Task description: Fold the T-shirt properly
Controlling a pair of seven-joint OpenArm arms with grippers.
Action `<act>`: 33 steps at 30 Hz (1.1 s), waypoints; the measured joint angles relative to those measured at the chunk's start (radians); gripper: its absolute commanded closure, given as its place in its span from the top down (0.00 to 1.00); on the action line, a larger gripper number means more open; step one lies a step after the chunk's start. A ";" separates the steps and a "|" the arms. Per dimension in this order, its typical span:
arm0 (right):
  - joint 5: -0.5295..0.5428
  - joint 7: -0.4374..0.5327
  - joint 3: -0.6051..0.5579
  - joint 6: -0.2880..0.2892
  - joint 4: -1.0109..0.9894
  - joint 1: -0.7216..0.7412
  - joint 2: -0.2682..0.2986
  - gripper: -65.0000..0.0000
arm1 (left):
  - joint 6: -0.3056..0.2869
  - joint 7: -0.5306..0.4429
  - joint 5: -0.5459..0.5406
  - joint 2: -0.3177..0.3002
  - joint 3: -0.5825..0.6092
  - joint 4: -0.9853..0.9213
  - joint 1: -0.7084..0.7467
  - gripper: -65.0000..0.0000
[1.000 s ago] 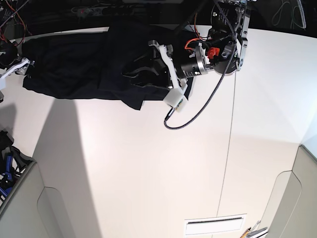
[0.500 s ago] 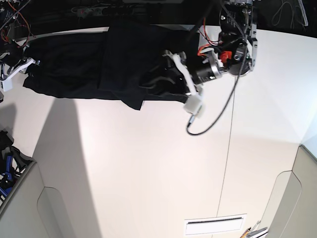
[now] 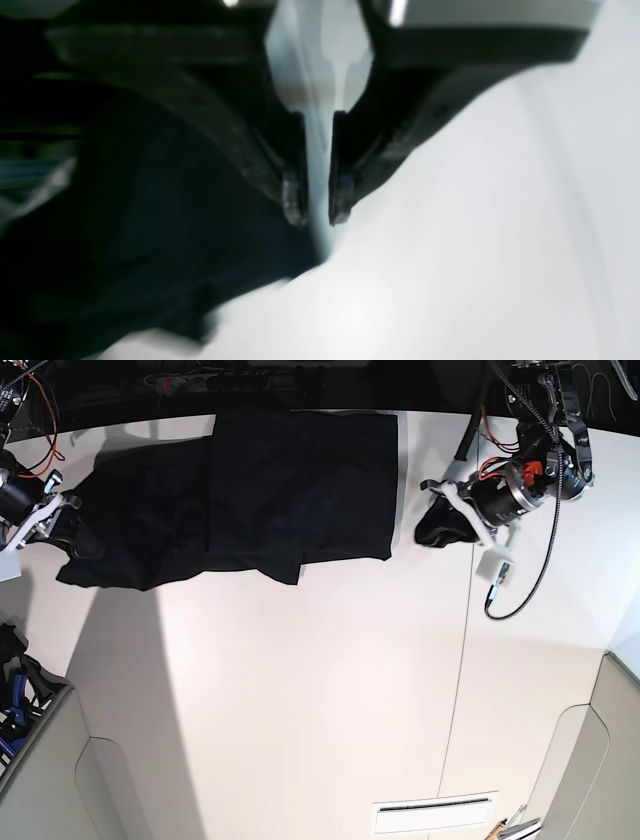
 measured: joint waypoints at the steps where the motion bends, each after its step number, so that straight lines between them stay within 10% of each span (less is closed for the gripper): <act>1: 0.032 -0.020 0.000 0.001 0.018 0.000 -0.012 0.00 | 0.012 0.000 0.017 -0.011 0.000 0.000 0.013 0.13; 7: 0.302 -0.152 -0.017 0.003 0.068 0.000 -0.130 0.00 | 0.031 0.000 0.047 -0.015 0.001 0.000 0.066 0.13; 18: 0.300 -0.108 -0.409 0.024 0.072 -0.008 -0.257 0.00 | 0.034 0.000 0.045 -0.016 0.004 0.000 0.071 0.13; 27: -0.244 0.289 -0.725 0.021 0.071 0.001 -0.302 0.00 | 0.044 0.000 0.046 -0.016 0.004 0.000 0.077 0.13; 33: -0.369 0.314 -0.897 0.021 0.066 0.046 -0.302 0.00 | 0.044 0.000 0.046 -0.016 0.004 0.000 0.077 0.13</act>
